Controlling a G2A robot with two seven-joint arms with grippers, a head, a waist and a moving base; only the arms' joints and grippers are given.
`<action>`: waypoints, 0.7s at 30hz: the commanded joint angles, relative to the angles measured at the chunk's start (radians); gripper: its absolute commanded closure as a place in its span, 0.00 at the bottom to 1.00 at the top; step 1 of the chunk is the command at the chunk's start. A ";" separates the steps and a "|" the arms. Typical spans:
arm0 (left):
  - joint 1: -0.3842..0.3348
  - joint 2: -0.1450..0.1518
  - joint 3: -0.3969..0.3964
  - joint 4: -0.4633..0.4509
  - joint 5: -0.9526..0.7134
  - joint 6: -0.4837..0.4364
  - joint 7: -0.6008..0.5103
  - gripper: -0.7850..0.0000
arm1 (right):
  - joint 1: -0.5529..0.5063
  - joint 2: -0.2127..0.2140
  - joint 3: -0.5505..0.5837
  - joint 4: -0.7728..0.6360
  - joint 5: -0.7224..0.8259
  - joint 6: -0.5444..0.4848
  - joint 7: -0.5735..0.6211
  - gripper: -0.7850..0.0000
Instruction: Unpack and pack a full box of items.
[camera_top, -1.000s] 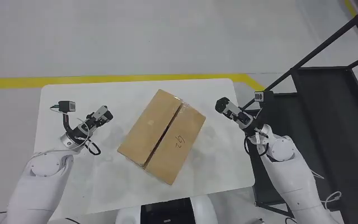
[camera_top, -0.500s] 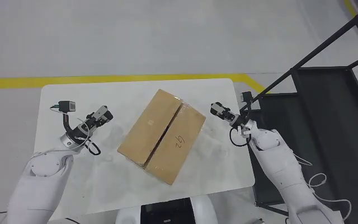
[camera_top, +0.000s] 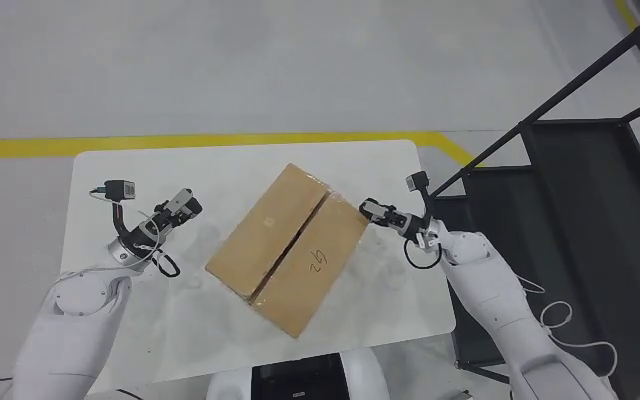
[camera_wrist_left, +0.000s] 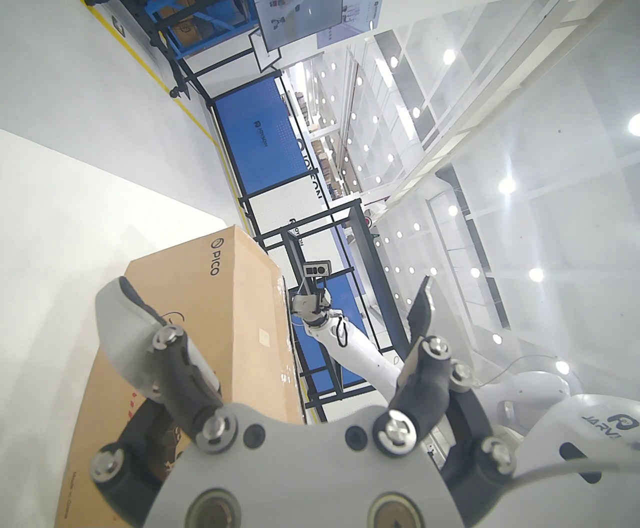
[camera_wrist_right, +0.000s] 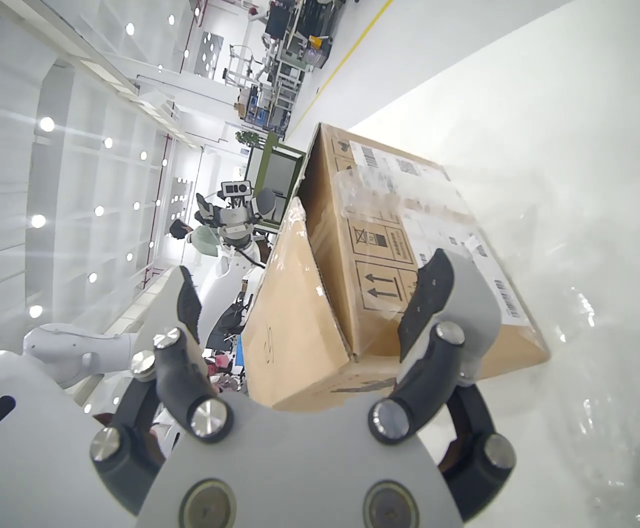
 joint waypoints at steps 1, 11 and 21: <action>0.000 0.000 0.000 0.000 0.000 0.000 0.000 0.00 | -0.020 0.007 0.009 -0.023 0.007 0.015 0.038 0.00; 0.023 0.004 -0.034 -0.029 0.046 0.060 0.024 0.00 | -0.181 0.034 0.048 -0.224 0.020 0.101 0.109 0.00; 0.144 0.041 -0.187 -0.155 0.168 0.291 -0.121 0.00 | -0.247 0.042 0.093 -0.300 -0.059 0.087 -0.018 0.00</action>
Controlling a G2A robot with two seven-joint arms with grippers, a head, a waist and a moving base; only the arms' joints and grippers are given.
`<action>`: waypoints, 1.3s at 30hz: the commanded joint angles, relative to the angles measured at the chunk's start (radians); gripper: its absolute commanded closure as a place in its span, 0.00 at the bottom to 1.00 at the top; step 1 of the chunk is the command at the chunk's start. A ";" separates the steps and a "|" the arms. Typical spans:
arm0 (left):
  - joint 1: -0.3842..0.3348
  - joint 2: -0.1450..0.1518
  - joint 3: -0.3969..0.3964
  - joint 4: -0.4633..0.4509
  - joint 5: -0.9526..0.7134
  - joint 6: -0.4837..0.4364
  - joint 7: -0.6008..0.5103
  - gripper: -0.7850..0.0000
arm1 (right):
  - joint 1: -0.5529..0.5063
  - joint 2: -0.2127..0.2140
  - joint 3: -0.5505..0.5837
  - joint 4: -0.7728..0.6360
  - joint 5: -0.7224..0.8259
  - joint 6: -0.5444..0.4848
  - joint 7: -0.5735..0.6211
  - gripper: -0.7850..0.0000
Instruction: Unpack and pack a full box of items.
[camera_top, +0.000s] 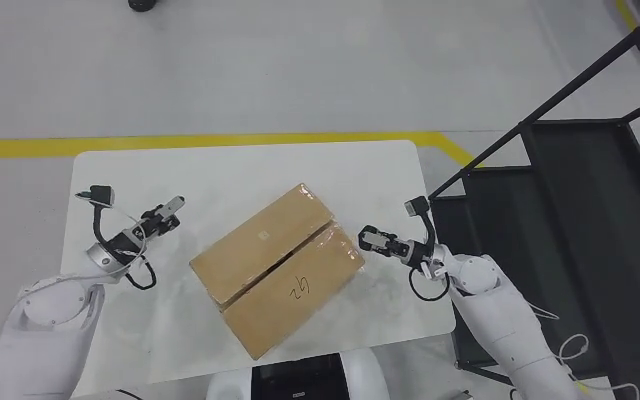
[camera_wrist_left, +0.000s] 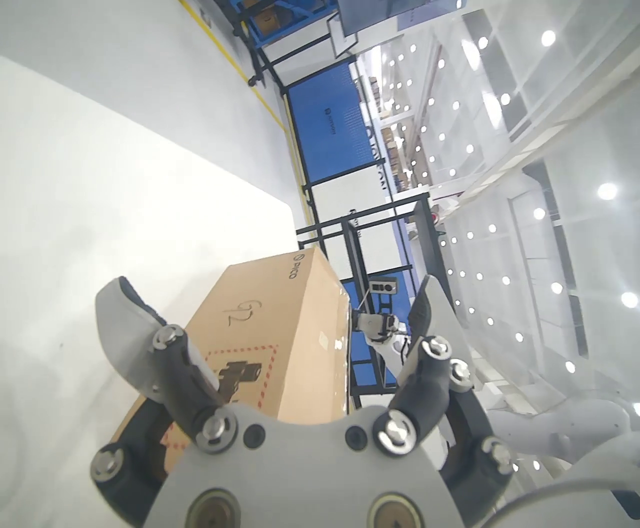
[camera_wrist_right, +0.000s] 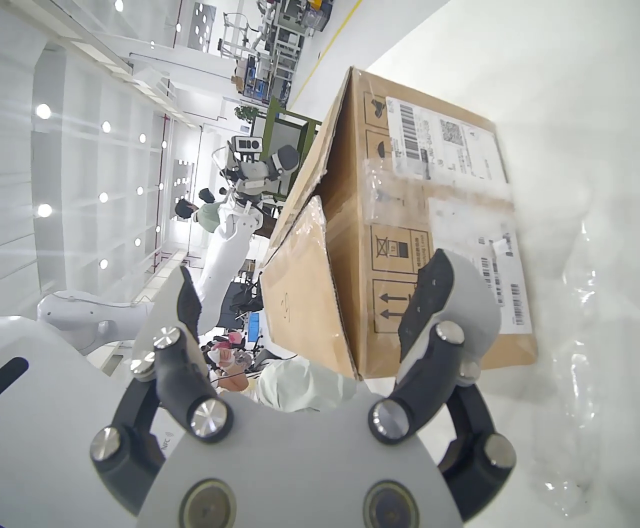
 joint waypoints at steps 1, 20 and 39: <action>0.035 0.007 -0.027 -0.027 -0.026 0.055 -0.070 0.00 | -0.008 0.002 0.008 -0.013 -0.009 0.003 -0.005 0.00; -0.025 -0.019 0.133 0.096 -0.229 0.040 -0.214 0.00 | -0.109 0.023 0.087 -0.091 -0.063 0.028 -0.066 0.00; 0.146 0.025 -0.027 -0.078 -0.174 0.220 -0.395 0.00 | -0.109 0.025 0.064 -0.097 -0.123 0.036 -0.097 0.00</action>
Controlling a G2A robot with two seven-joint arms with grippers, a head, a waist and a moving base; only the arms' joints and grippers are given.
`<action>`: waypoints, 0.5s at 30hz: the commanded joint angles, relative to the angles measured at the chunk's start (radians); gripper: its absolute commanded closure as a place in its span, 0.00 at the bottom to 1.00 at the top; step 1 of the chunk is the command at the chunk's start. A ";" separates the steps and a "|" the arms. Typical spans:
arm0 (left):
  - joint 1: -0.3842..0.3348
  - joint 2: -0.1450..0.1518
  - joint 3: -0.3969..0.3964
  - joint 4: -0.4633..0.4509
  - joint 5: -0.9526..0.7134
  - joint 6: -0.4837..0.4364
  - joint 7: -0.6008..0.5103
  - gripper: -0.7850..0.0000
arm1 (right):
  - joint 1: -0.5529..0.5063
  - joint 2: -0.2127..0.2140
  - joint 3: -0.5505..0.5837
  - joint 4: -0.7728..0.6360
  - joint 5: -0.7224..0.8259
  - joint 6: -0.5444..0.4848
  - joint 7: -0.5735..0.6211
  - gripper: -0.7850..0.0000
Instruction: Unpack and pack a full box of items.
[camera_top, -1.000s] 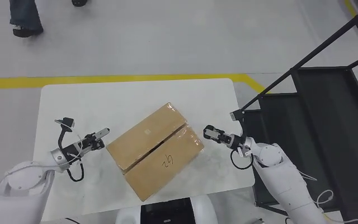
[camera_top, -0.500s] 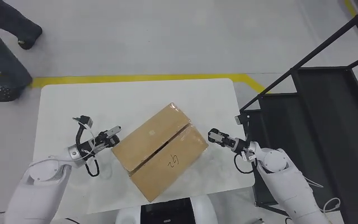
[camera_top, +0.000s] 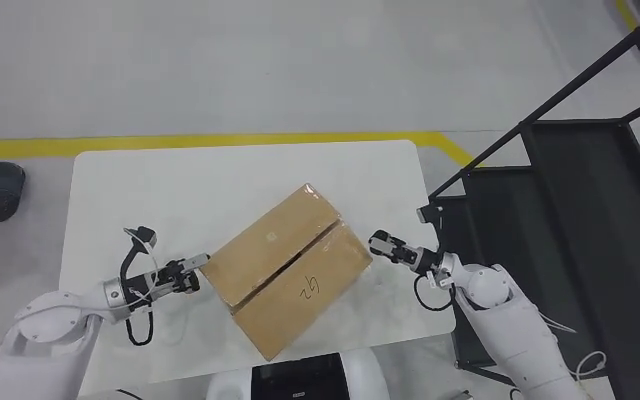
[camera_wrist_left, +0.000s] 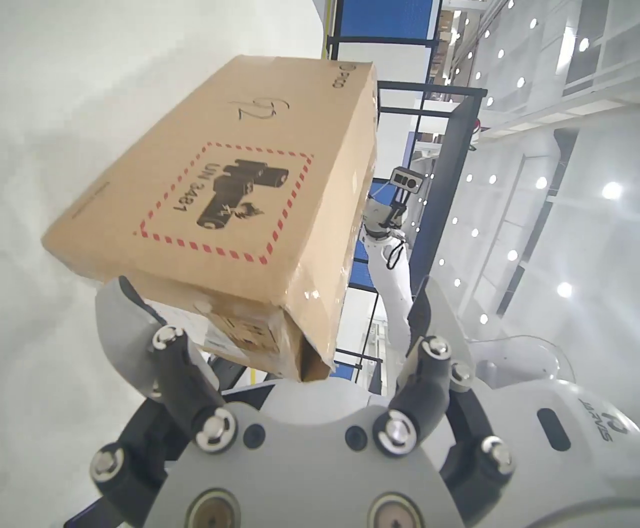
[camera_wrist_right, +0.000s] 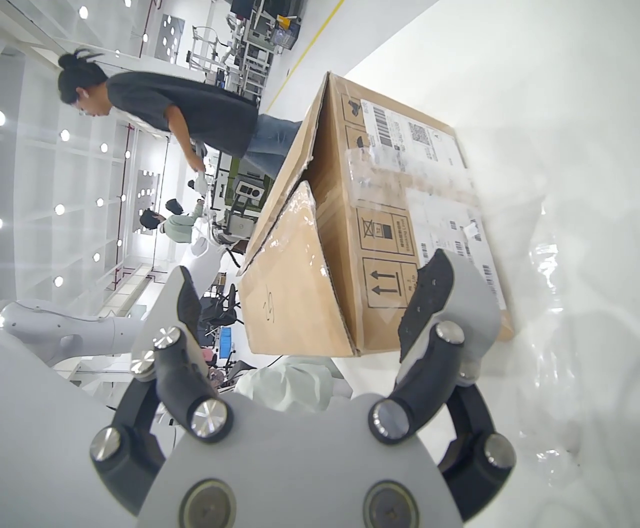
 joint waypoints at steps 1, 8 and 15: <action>0.016 -0.001 -0.004 -0.011 -0.064 -0.002 -0.012 0.00 | 0.002 0.000 -0.004 0.004 -0.005 -0.001 0.001 0.00; -0.025 -0.014 0.036 0.043 -0.181 -0.065 0.015 0.00 | -0.007 0.003 -0.003 0.008 -0.019 0.008 -0.004 0.00; -0.157 -0.038 0.144 0.168 -0.244 -0.141 0.041 0.00 | -0.025 0.008 0.014 -0.002 -0.024 0.023 -0.010 0.00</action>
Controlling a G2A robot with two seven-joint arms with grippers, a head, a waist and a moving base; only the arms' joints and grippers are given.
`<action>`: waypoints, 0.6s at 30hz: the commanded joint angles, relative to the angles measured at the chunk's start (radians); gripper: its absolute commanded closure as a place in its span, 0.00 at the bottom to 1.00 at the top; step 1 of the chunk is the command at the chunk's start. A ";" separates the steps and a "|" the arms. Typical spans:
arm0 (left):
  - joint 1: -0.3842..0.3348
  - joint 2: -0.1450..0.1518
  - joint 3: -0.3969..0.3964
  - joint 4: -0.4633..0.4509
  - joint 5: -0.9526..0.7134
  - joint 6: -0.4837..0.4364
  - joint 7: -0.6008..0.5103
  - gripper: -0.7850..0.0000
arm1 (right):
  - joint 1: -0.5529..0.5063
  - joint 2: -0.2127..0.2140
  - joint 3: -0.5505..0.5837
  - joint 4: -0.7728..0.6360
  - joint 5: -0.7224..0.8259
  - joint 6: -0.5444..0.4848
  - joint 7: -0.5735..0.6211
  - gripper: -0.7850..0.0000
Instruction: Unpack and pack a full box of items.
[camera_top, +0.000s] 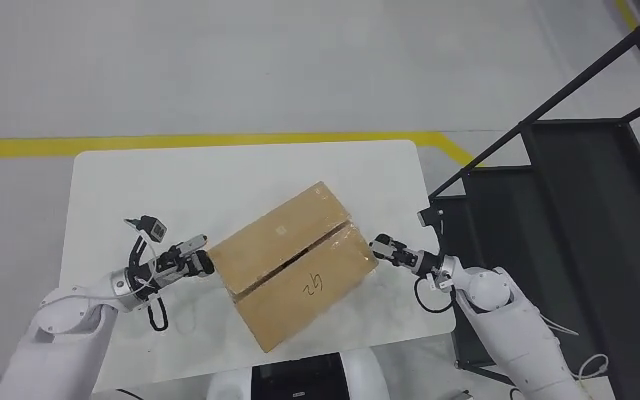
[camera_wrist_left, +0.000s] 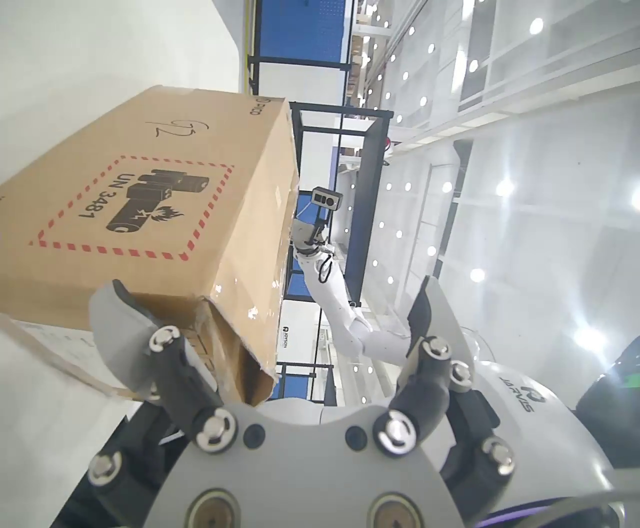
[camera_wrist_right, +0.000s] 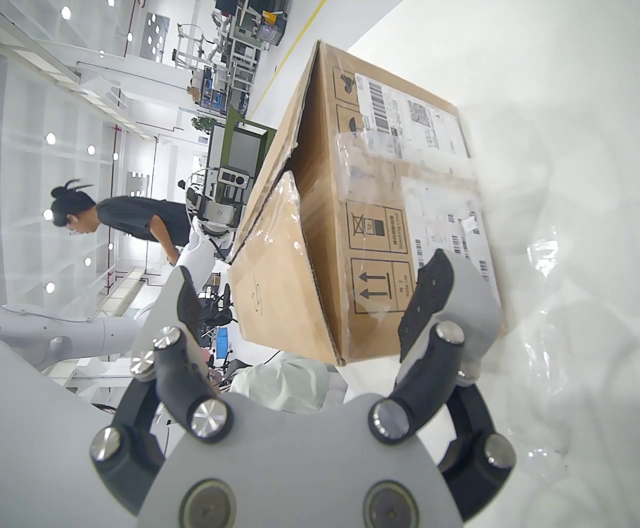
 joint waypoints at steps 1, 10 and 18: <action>-0.048 -0.008 0.033 0.042 -0.019 -0.023 0.007 0.00 | -0.004 0.001 0.003 -0.005 0.000 0.005 -0.001 0.00; -0.228 -0.046 0.140 0.209 -0.028 -0.144 0.105 0.00 | -0.020 0.004 -0.003 -0.034 0.011 0.035 0.014 0.00; -0.232 -0.045 0.125 0.226 0.073 -0.191 0.175 0.00 | -0.086 0.025 0.070 -0.096 0.006 0.108 0.103 0.00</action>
